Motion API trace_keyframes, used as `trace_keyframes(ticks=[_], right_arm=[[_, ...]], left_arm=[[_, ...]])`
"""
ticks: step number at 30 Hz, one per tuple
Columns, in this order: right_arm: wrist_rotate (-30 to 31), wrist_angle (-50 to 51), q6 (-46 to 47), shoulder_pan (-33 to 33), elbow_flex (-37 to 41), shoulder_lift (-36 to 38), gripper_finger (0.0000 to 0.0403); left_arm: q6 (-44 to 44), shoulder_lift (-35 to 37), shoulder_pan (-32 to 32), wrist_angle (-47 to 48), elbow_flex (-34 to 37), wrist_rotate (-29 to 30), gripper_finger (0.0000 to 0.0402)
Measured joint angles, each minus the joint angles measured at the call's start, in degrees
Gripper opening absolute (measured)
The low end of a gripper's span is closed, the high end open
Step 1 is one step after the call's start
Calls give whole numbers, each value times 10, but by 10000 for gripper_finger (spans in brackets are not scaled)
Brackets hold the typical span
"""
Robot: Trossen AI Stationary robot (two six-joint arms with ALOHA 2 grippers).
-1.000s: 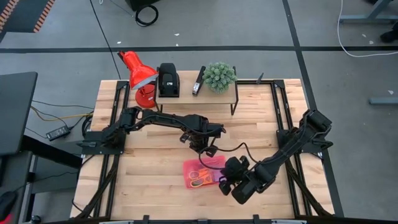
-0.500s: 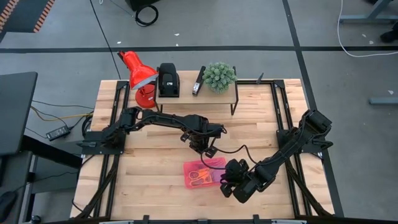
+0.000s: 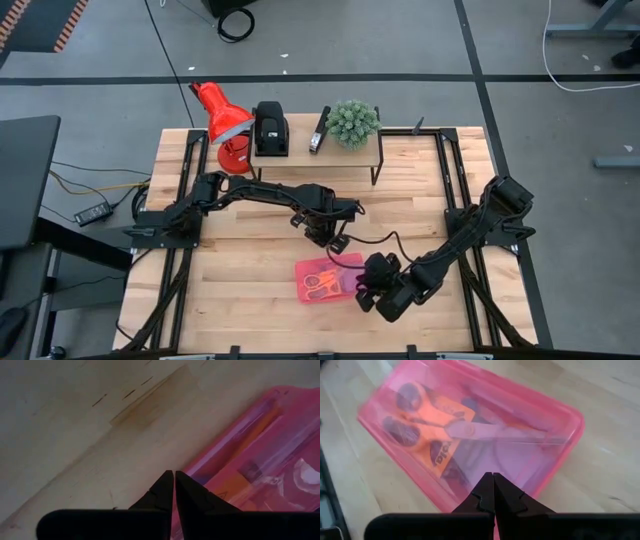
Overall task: Pack school essentials
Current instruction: Close the pink supply box
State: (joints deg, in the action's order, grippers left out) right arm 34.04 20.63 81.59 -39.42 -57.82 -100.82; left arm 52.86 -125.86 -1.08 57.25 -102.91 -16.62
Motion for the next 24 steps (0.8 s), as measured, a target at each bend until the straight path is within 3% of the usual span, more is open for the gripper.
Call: trace_keyframes(ticks=[5, 16, 24], right_arm=[[-3, -62, 7, -1, 31, 3, 6], [-7, -55, -41, 4, 17, 0, 6], [-22, -57, -38, 3, 16, 0, 6]], left_arm=[[0, 9, 0, 1, 0, 4, 22], [5, 70, 0, -1, -1, 57, 21], [-57, 136, -69, -1, 0, 104, 11]])
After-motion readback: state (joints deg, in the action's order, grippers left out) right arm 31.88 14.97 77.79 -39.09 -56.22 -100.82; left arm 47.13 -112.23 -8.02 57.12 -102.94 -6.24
